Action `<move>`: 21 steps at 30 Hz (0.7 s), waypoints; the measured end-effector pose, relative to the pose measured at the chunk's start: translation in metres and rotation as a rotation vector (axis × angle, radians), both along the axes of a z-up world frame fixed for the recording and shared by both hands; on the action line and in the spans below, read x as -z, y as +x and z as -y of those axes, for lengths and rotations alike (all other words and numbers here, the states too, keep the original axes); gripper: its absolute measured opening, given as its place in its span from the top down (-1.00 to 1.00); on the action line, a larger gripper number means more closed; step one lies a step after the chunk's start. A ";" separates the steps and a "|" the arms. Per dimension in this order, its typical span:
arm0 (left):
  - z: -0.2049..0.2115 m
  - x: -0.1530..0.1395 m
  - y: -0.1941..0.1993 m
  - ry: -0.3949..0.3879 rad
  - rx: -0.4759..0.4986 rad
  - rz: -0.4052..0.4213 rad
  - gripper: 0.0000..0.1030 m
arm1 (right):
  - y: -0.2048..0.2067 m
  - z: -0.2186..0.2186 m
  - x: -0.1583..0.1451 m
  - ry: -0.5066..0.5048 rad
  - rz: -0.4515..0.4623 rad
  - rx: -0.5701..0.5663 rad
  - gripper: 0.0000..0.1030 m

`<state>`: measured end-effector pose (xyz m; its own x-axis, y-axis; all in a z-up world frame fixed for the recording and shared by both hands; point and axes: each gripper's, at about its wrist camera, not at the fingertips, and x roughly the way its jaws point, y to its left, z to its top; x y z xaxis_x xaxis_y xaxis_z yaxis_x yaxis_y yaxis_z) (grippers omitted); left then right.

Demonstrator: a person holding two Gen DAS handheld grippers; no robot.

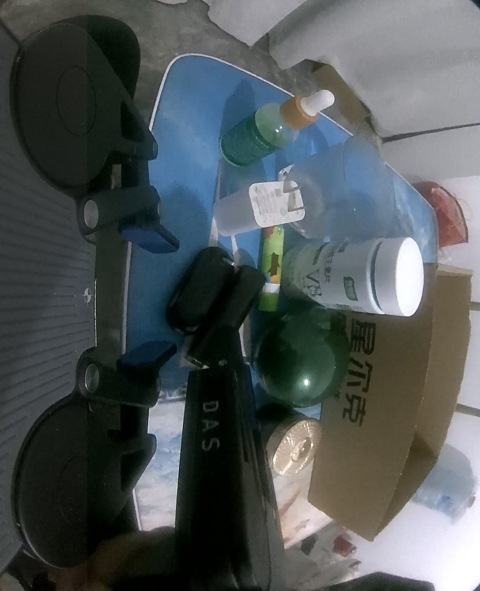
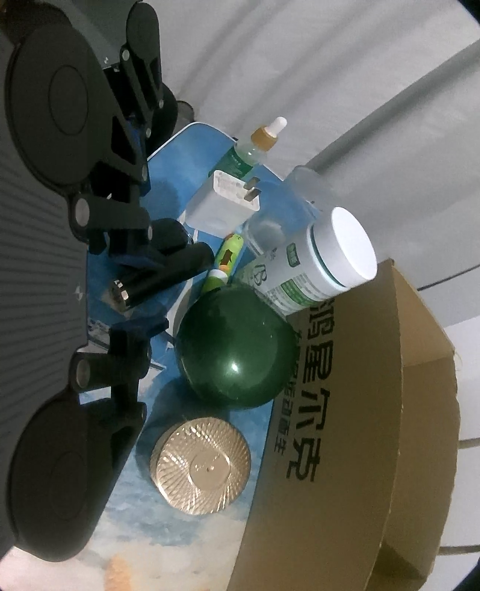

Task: Organize rigid objects
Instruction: 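Move the right gripper down to the black cylinder beside the black case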

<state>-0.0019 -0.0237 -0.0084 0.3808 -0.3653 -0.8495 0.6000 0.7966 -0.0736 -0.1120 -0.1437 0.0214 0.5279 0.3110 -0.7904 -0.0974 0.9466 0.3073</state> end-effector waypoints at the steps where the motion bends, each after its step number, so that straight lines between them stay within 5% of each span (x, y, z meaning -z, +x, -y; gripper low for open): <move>1: 0.000 0.000 0.001 -0.001 0.004 -0.008 0.03 | 0.001 -0.001 0.001 -0.002 -0.002 -0.005 0.47; 12: -0.002 0.003 -0.001 0.004 0.031 -0.026 0.06 | -0.006 0.004 0.001 -0.016 -0.017 0.016 0.55; 21: 0.000 -0.005 -0.016 -0.044 0.155 -0.054 0.06 | -0.033 0.031 0.002 0.063 -0.078 0.136 0.55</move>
